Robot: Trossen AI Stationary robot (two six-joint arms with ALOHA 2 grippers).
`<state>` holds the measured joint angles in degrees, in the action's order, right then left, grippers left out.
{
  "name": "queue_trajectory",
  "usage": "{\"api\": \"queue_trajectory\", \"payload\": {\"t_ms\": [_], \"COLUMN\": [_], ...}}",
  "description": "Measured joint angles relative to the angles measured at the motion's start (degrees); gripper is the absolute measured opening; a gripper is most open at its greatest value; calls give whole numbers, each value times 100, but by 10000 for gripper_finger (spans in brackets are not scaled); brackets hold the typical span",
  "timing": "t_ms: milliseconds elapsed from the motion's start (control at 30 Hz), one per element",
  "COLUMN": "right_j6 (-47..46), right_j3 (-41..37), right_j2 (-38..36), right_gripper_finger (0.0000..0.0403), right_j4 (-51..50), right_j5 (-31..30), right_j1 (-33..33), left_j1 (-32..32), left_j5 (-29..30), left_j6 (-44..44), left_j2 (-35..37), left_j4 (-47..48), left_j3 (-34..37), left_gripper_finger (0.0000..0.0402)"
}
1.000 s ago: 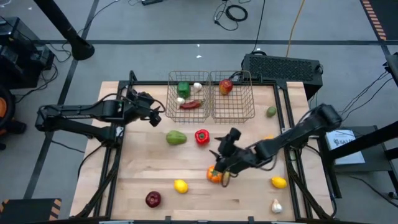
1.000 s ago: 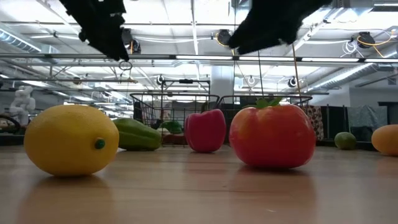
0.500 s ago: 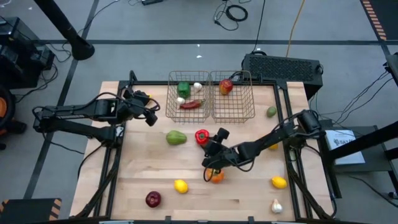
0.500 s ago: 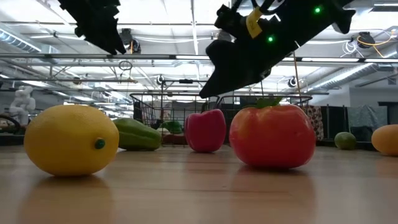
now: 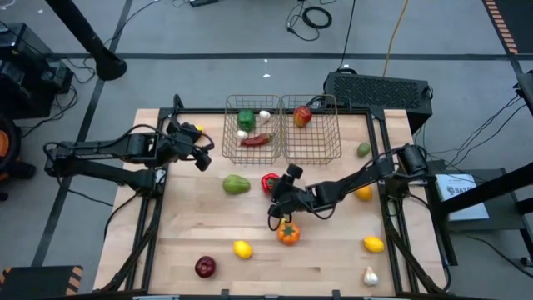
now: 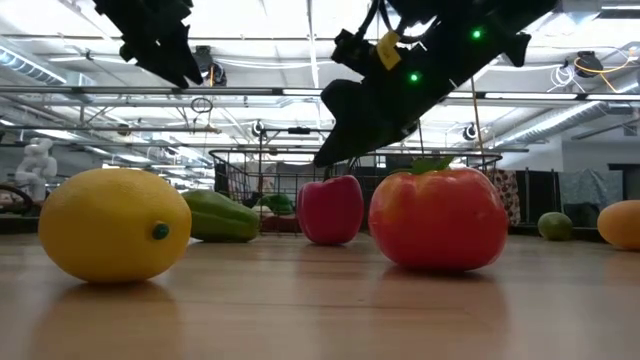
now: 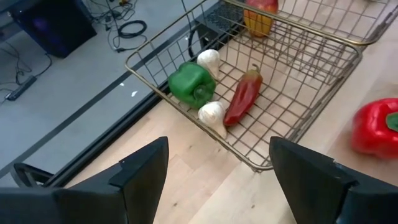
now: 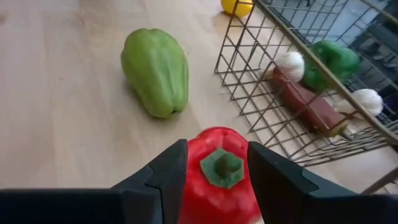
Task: Sort produce into baskets
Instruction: Put the red bell pepper into the left mesh basket
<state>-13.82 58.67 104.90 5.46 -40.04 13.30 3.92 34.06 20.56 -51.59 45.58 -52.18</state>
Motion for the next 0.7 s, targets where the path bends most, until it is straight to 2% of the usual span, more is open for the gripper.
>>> {"api": "queue_trajectory", "payload": {"t_ms": [200,333,533,700], "right_j6": [105,105,151,155], "right_j3": [0,0,0,0], "right_j2": [0,0,0,0], "right_gripper_finger": [160,160,159,138], "right_j4": [-17,-81,-91,-187], "right_j5": [10,381,442,579], "right_j1": [-136,-240,-318,-406], "left_j1": [-98,-106,-106,-106], "left_j5": [0,0,0,2], "left_j6": [0,2,9,4], "left_j2": [0,0,0,0], "left_j4": [-2,-2,-4,-4], "left_j3": [0,0,0,0], "left_gripper_finger": [286,286,286,286]}}
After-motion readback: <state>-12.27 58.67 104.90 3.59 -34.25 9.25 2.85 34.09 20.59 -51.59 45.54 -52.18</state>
